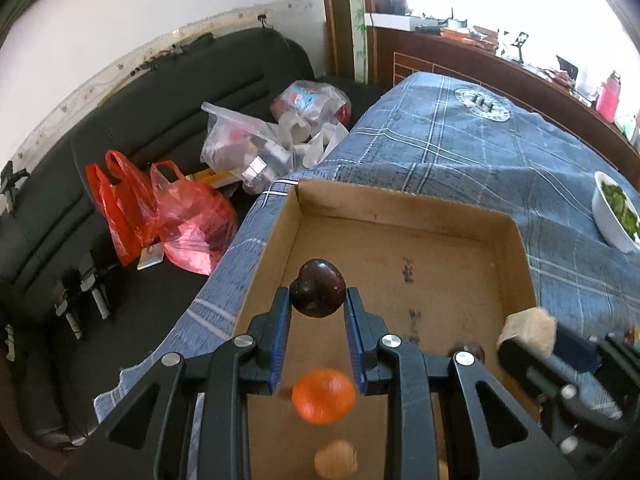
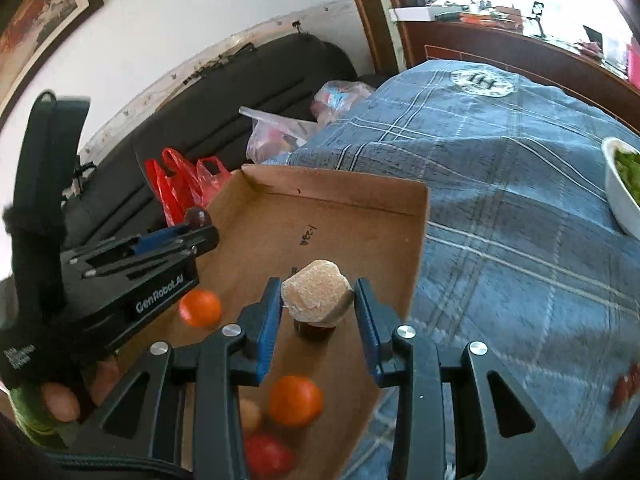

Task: Organize fruits
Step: 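Open right tool to drop the white cube in the tray while left tool releases the plum, then withdraw both open tools up from the tray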

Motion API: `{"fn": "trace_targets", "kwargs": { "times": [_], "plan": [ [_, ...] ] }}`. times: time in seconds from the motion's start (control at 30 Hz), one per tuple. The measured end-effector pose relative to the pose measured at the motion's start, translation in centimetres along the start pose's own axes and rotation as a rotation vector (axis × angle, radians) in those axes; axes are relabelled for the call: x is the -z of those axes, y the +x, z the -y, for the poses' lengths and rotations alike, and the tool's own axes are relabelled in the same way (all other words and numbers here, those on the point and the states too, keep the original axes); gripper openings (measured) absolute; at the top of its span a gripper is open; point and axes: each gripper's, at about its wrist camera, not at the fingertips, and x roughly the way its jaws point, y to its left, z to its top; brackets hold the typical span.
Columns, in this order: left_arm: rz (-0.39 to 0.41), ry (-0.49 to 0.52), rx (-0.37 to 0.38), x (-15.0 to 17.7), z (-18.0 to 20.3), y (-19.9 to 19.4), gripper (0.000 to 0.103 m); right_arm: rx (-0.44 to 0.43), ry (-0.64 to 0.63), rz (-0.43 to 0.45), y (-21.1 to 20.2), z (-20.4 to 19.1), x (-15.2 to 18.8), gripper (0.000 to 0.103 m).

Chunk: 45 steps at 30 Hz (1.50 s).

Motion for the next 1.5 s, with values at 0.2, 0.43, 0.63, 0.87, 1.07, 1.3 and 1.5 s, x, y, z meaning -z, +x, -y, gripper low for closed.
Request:
{"fn": "trace_targets", "kwargs": {
  "times": [0.2,0.43,0.63,0.87,1.07,1.3,1.5],
  "plan": [
    [-0.069,0.001,-0.001,-0.7,0.7,2.5,0.025,0.022,-0.019,-0.053,2.9,0.1,-1.1,0.039],
    [-0.131,0.023,-0.002,-0.1,0.7,4.2,0.026,0.060,-0.055,-0.113,5.0,0.1,-1.0,0.039],
    [-0.137,0.031,-0.027,-0.4,0.7,4.0,0.032,0.063,-0.053,-0.124,4.9,0.1,-1.0,0.041],
    [-0.061,-0.006,-0.049,0.1,-0.6,0.9,0.052,0.031,-0.023,-0.084,2.4,0.2,-0.4,0.052],
    [0.025,-0.040,-0.039,1.4,-0.9,-3.6,0.066,0.004,0.020,-0.023,-1.9,0.6,1.5,0.052],
    [0.061,-0.005,-0.016,3.5,0.8,-6.2,0.066,0.002,0.077,0.029,-6.3,1.6,4.5,0.052],
    [0.078,0.018,0.026,5.2,2.4,-8.4,0.066,0.029,0.095,0.059,-9.9,2.6,7.0,0.052]
  ]
}}
